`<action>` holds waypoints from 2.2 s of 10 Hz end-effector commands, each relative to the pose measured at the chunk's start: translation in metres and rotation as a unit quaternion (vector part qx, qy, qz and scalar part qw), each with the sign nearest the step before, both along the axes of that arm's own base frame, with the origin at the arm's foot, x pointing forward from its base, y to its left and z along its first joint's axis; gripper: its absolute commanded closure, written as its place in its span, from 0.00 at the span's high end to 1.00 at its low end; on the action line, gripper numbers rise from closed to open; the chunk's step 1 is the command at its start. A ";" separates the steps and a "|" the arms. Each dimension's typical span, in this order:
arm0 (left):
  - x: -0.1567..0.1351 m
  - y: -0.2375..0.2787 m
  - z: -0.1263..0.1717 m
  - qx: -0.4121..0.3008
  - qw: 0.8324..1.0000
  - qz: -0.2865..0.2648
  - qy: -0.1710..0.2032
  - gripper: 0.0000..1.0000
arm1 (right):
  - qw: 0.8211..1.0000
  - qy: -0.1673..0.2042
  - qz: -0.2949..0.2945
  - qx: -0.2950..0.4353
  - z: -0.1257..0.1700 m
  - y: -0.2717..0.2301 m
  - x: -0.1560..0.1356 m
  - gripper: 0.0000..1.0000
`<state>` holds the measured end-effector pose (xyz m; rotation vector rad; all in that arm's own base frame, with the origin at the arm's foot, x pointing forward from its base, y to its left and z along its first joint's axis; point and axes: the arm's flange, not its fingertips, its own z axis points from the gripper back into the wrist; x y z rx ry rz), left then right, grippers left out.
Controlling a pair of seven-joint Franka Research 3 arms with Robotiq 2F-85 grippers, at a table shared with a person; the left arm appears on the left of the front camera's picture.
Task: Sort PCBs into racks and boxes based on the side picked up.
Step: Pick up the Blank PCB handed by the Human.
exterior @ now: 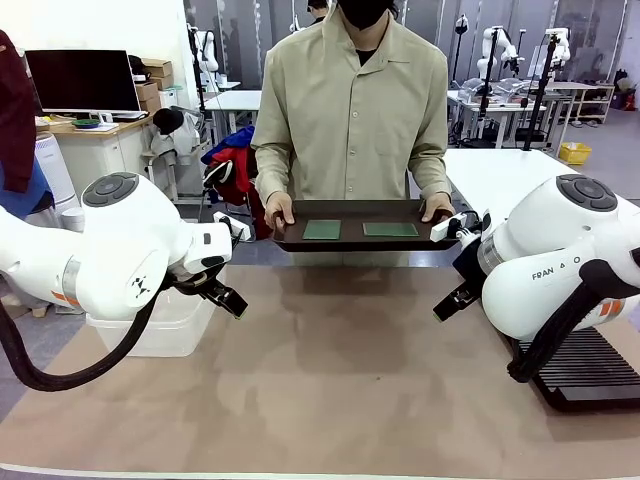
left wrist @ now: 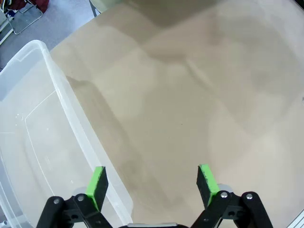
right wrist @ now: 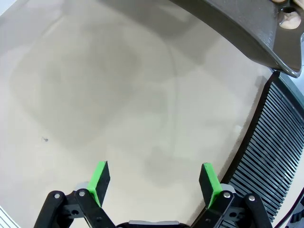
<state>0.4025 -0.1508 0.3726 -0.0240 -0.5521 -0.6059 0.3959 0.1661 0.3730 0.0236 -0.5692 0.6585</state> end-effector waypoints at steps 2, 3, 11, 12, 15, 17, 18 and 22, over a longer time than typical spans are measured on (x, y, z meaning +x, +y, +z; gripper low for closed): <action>0.000 0.000 0.000 0.000 1.000 0.000 0.000 1.00 | 1.000 0.000 0.000 0.000 0.000 0.000 0.000 1.00; 0.000 0.000 0.000 0.000 1.000 0.000 0.000 1.00 | 1.000 0.000 0.000 0.000 0.000 0.000 0.000 1.00; 0.000 0.000 0.000 0.000 1.000 0.000 0.000 1.00 | 1.000 0.000 0.000 0.000 0.000 0.000 0.000 1.00; 0.000 0.000 0.000 0.000 1.000 0.000 0.000 1.00 | 1.000 0.000 0.000 0.000 0.000 0.000 0.000 1.00; -0.008 0.001 0.022 0.041 0.998 -0.031 0.032 1.00 | 1.000 0.000 0.014 0.020 0.006 0.001 0.000 1.00; -0.040 -0.003 0.038 -0.015 0.994 -0.083 0.071 1.00 | 0.997 0.043 0.046 0.038 0.028 -0.004 -0.020 1.00; -0.043 0.000 0.051 -0.023 0.989 -0.124 0.073 1.00 | 0.995 0.057 0.054 0.058 0.039 -0.006 -0.019 1.00; -0.079 0.002 0.122 -0.055 0.972 -0.224 0.049 1.00 | 0.987 0.104 0.087 0.085 0.109 -0.011 -0.035 1.00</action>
